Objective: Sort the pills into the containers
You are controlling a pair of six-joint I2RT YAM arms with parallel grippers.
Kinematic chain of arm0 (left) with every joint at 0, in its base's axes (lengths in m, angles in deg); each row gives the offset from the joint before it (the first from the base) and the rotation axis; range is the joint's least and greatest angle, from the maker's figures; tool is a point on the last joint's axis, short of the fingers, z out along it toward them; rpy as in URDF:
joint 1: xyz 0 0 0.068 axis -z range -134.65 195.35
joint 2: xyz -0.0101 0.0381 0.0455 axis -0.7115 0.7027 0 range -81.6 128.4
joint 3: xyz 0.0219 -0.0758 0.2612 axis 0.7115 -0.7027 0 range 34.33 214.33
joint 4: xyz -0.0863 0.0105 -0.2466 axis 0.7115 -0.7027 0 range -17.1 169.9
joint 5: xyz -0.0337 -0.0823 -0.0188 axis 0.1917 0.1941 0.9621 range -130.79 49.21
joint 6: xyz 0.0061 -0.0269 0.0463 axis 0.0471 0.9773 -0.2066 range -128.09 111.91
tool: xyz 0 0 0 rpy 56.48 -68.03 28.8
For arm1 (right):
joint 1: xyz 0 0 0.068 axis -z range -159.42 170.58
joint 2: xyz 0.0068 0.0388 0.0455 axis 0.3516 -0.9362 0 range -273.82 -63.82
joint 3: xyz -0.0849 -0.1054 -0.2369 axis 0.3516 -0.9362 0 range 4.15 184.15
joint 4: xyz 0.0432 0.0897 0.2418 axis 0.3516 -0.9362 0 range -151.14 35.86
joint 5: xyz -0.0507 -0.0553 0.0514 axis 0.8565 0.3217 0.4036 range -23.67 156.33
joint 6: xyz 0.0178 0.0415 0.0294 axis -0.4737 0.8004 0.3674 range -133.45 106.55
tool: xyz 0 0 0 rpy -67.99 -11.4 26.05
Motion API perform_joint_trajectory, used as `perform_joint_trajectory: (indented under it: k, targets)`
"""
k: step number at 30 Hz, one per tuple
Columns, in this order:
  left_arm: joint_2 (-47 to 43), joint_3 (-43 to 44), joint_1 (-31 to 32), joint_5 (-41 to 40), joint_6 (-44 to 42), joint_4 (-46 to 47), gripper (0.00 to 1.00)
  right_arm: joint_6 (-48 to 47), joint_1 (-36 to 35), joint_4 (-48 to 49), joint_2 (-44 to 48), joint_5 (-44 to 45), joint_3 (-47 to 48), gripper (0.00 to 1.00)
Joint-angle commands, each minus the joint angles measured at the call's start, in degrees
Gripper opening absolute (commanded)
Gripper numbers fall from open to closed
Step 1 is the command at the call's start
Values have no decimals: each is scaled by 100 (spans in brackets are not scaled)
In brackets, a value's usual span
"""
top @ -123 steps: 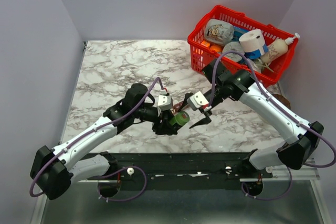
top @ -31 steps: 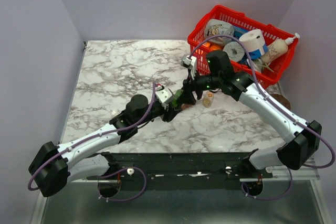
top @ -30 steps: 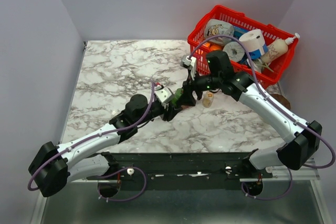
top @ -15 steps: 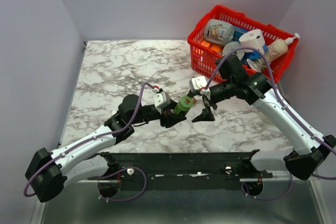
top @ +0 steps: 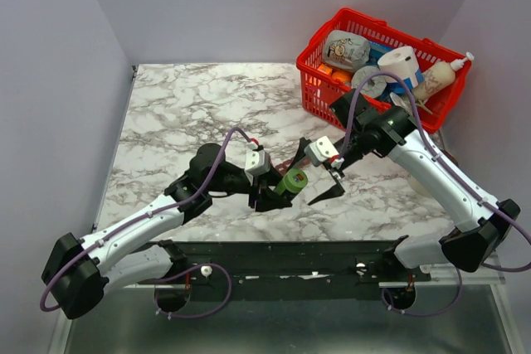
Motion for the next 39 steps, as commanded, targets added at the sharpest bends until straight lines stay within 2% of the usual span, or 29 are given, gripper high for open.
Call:
perform_joint_trajectory:
  k: [1,9,12,13,15,16,17,19,20,21,22,23,24,25,26,28,30,32,33,34,37,38,39]
  targets:
    - [158,288,-65,523,34,23,0,-135,-87,-156,-47,-409,218,95]
    - [369,464,-136,655,-63,-249,0,665,-148,309,-38,-171,156,75]
    - [378,490,-144,620,-80,-302,0,875,-192,389,-82,-92,104,63]
    - [378,491,-144,550,-106,-320,0,946,-219,476,-82,-66,86,55]
    - [343,517,-144,340,-220,-443,0,1375,-245,643,-74,48,-10,47]
    - [300,543,-136,-123,-282,-504,0,1629,-263,957,-56,101,-54,39]
    - [238,561,-92,-388,-352,-600,0,2285,-263,1160,-47,154,-116,36]
    - [1,526,75,-1099,-476,-566,0,2991,-271,1782,-30,443,-318,30]
    - [-78,465,145,-1834,-545,-470,0,3760,-263,1995,-21,575,-397,29]
    - [-235,412,311,-2415,-564,-400,0,4133,-263,2189,-30,854,-467,27]
    - [-306,351,391,-2926,-564,-303,0,4563,-263,2626,-30,1066,-668,19]
    - [-377,158,444,-3906,-538,28,0,5481,-271,2900,-12,1294,-783,18]
    - [-464,52,523,-4376,-485,240,0,6056,-263,3190,40,2115,-967,17]
    - [-474,-62,611,-4729,-345,460,0,6610,-263,3897,102,2523,-1369,17]
    - [-457,-220,646,-5063,-300,845,0,7207,-263,4087,163,2814,-1556,15]
    - [-273,-239,717,-5567,-239,1033,0,7545,-263,4439,252,3211,-1768,15]
    - [-45,-151,717,-5463,-291,1077,0,7714,-271,4450,147,3012,-1804,15]
    - [27,-151,717,-5218,-378,1174,0,7523,-263,4423,111,2643,-1629,28]
    - [44,-160,717,-5051,-405,1139,0,7294,-263,4371,102,2459,-1480,36]
    - [36,-160,717,-4814,-458,1078,0,7075,-245,4135,76,2222,-1339,57]
    - [-87,-239,665,-3990,-625,753,0,5951,-175,3373,32,1772,-724,95]
    - [-140,-326,629,-3742,-634,639,0,5277,-184,3151,32,1693,-575,100]
    - [-236,-370,551,-3479,-660,586,0,4905,-166,2940,32,1605,-469,100]
